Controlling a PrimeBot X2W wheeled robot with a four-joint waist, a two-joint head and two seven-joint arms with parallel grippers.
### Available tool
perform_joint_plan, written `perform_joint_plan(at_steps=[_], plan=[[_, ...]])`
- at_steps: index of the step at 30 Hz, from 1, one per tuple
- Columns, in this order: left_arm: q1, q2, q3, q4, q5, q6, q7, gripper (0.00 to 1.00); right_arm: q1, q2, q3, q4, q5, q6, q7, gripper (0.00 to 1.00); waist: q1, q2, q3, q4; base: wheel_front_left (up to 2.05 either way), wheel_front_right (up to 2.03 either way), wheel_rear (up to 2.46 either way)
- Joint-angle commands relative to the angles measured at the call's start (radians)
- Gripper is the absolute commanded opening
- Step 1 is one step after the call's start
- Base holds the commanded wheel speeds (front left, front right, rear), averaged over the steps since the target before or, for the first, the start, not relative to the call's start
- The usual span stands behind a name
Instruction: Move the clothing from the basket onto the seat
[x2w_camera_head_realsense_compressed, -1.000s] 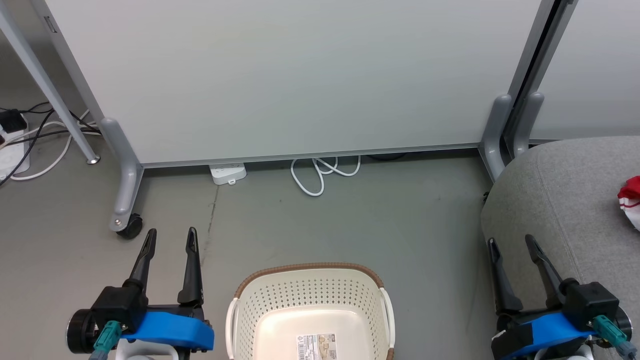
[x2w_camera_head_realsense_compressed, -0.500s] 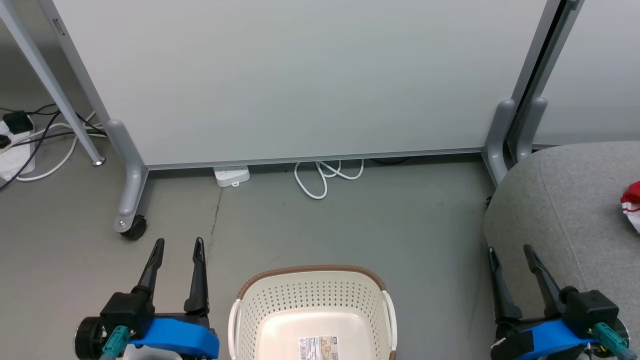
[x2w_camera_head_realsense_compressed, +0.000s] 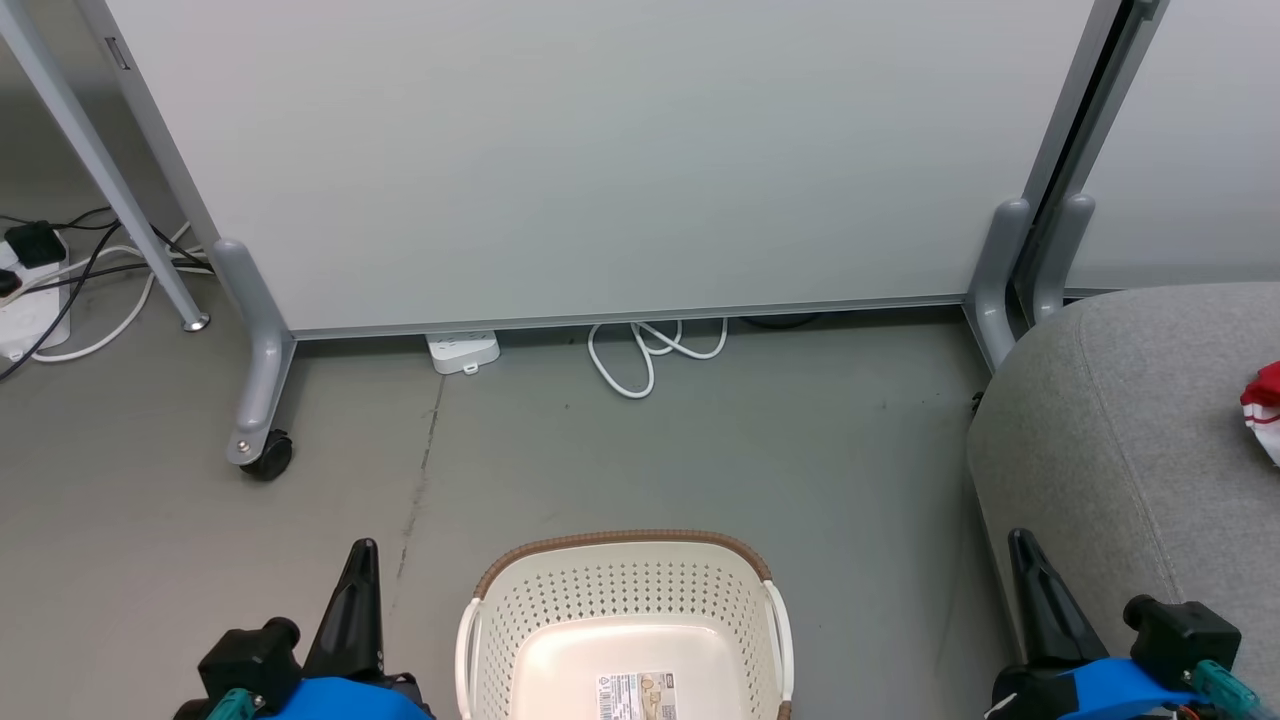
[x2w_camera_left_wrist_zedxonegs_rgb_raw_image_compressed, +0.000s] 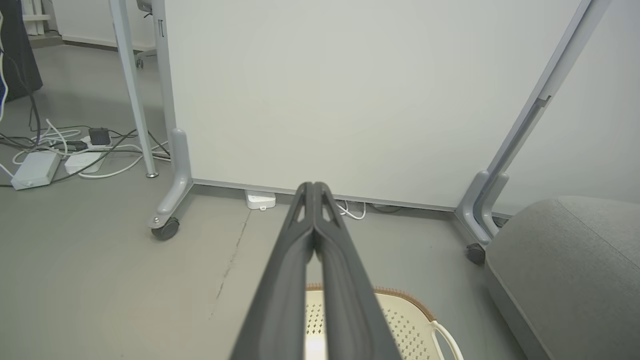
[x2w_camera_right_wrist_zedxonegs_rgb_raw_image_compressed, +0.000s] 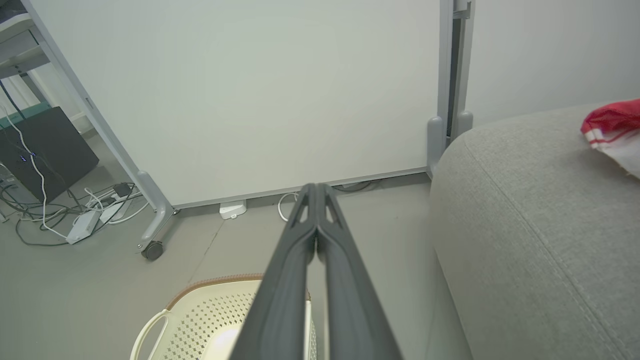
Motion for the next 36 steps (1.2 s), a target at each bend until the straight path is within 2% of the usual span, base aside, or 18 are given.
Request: perform_joint_plan(at_steps=[1,17,36], plan=[[-0.023,0.002,0.010,-0.020,-0.041,-0.001,0.009,0.00,-0.014,-0.003,-0.005,-0.016,0.041,0.000,0.008,0.00,0.0000,0.0000,0.000,-0.001,0.00,0.00,0.00],[-0.045,0.006,0.036,-0.033,-0.327,-0.002,0.078,0.00,-0.032,-0.004,-0.018,-0.032,0.328,0.000,0.078,0.00,0.0000,0.0000,0.001,-0.016,0.00,0.00,0.00],[-0.065,0.008,0.064,-0.046,-0.605,-0.004,0.147,0.00,-0.052,-0.004,-0.033,-0.043,0.607,0.000,0.149,0.00,0.0000,0.0000,0.002,-0.033,0.00,0.00,0.00]])
